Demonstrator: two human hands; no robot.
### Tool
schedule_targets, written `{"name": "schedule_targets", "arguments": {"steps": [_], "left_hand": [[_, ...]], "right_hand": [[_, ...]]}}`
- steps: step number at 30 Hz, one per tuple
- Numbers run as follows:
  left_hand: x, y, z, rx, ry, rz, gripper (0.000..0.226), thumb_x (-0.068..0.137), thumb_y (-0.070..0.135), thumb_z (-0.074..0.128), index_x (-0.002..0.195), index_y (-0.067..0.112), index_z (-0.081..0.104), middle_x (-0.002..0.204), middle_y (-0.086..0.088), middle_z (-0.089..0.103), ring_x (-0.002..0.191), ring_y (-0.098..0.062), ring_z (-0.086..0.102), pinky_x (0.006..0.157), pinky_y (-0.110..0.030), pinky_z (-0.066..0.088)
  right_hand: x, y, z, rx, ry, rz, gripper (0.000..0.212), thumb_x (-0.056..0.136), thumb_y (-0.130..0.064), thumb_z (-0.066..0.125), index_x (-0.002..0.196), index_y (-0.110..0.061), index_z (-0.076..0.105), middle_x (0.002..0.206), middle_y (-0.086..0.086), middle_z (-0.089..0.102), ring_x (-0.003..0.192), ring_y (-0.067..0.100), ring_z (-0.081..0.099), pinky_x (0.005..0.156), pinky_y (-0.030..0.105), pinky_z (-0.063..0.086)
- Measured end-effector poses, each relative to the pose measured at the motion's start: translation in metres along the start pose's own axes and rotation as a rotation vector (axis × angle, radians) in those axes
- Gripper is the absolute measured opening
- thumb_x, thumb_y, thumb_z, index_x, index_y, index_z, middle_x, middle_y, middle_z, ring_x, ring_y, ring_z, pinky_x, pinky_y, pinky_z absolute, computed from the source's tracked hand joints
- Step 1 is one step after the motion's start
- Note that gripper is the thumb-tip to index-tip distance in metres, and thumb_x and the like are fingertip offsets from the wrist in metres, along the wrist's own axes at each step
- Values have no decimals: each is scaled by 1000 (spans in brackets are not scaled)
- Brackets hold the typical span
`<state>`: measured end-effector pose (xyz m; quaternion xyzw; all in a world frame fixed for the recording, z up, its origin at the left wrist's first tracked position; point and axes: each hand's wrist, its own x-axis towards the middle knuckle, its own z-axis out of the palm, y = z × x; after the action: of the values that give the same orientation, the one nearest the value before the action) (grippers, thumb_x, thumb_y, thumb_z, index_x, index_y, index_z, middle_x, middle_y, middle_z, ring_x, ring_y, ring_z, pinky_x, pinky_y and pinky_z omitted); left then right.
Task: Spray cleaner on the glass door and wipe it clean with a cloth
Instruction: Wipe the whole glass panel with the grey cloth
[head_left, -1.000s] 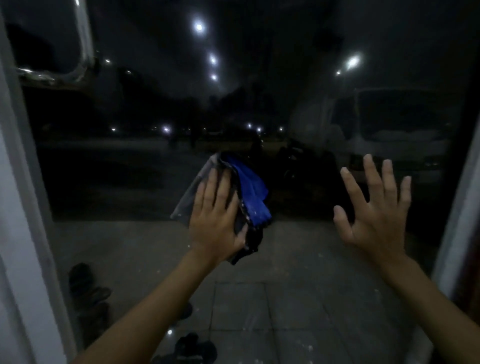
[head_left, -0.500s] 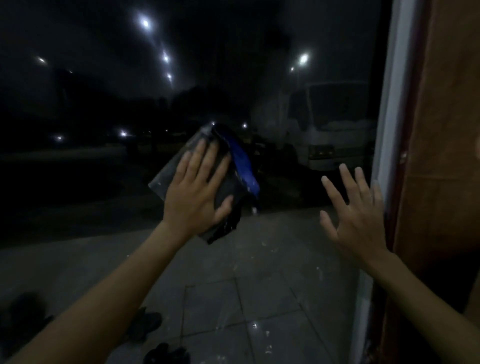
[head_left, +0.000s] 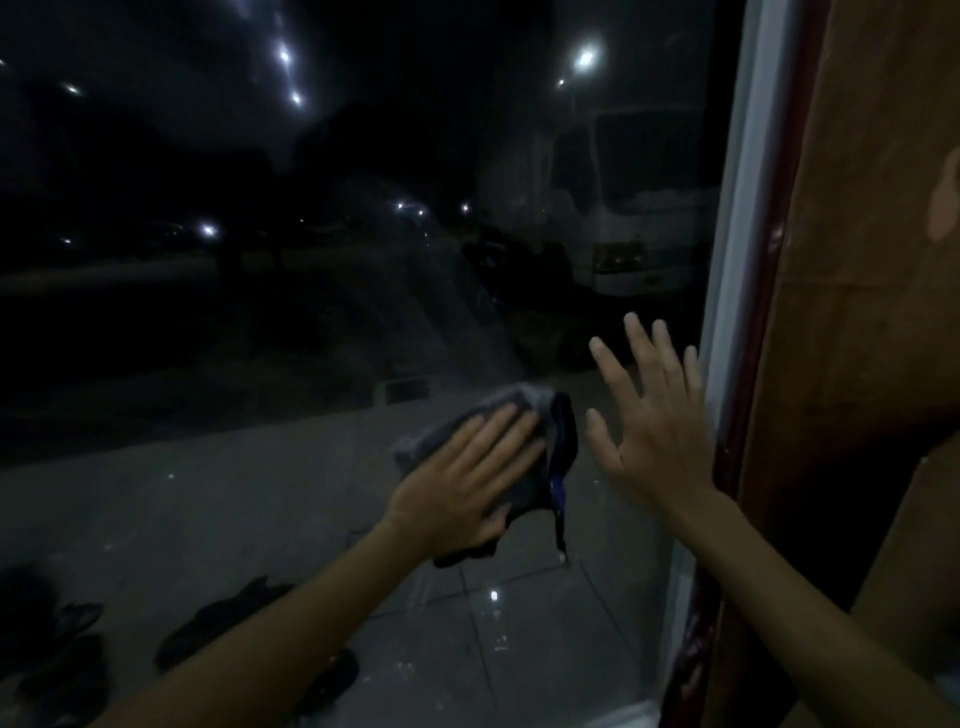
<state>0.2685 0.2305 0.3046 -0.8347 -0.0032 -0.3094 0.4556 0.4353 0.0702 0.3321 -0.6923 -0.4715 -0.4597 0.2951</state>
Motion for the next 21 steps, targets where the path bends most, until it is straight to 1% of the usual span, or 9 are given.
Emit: {"name": "schedule_targets", "arguments": {"steps": [2,5,9,11,13,15,17,19,21], "left_hand": [[-7,7,5,14,-27,80,73,84,45,41,147,10,28,154,-13,20,144,-34,10,119,-43,2],[-4,3,2,-20,-6,80,72,83,45,41,146,10,33,154,-12,24,143,-31,19,119,-41,3],[16,-11,-3,-38,56,43,71,85,46,43,146,11,33,153,-13,24,142,-30,19,118,-41,4],[40,-20,-11,-51,102,-43,69,88,45,42,147,11,32,154,-15,24,143,-31,18,118,-41,6],[67,-27,-20,-22,147,-181,67,91,44,42,148,10,31,154,-17,25,143,-32,17,118,-43,8],[87,-22,-24,-12,181,-310,66,92,42,42,148,10,30,154,-18,25,143,-32,17,118,-44,12],[95,-14,-24,-15,202,-384,67,92,41,42,149,10,28,154,-19,24,143,-33,15,118,-45,13],[95,-7,-20,-10,211,-371,66,92,43,40,149,10,27,154,-19,22,143,-35,14,118,-45,11],[92,4,-11,15,207,-266,67,92,45,38,149,11,28,155,-18,20,142,-36,15,118,-46,9]], "right_hand": [[-11,6,1,4,-43,-3,64,89,-40,44,148,-20,30,158,16,23,146,35,16,117,51,10],[-20,21,-8,9,-77,25,63,88,-39,44,147,-20,31,157,17,24,146,35,17,114,55,17],[-22,45,-26,-3,-71,64,63,88,-38,44,146,-19,30,157,18,24,145,36,19,115,52,15],[-22,56,-34,-2,-53,77,62,88,-36,45,146,-16,32,156,19,25,145,37,20,114,53,16],[-22,63,-38,10,-28,87,62,88,-34,46,146,-14,34,156,20,25,145,37,19,114,53,17],[-25,69,-39,36,-4,109,62,88,-32,47,145,-14,34,156,20,25,145,37,19,114,52,18],[-28,71,-38,76,21,130,60,88,-30,48,144,-13,35,155,20,26,145,36,19,115,51,18],[-36,70,-32,112,34,144,59,88,-28,48,144,-12,34,155,21,27,145,36,20,115,52,22],[-48,67,-23,147,39,148,59,89,-25,48,145,-12,32,154,22,27,145,37,21,114,53,26]]}}
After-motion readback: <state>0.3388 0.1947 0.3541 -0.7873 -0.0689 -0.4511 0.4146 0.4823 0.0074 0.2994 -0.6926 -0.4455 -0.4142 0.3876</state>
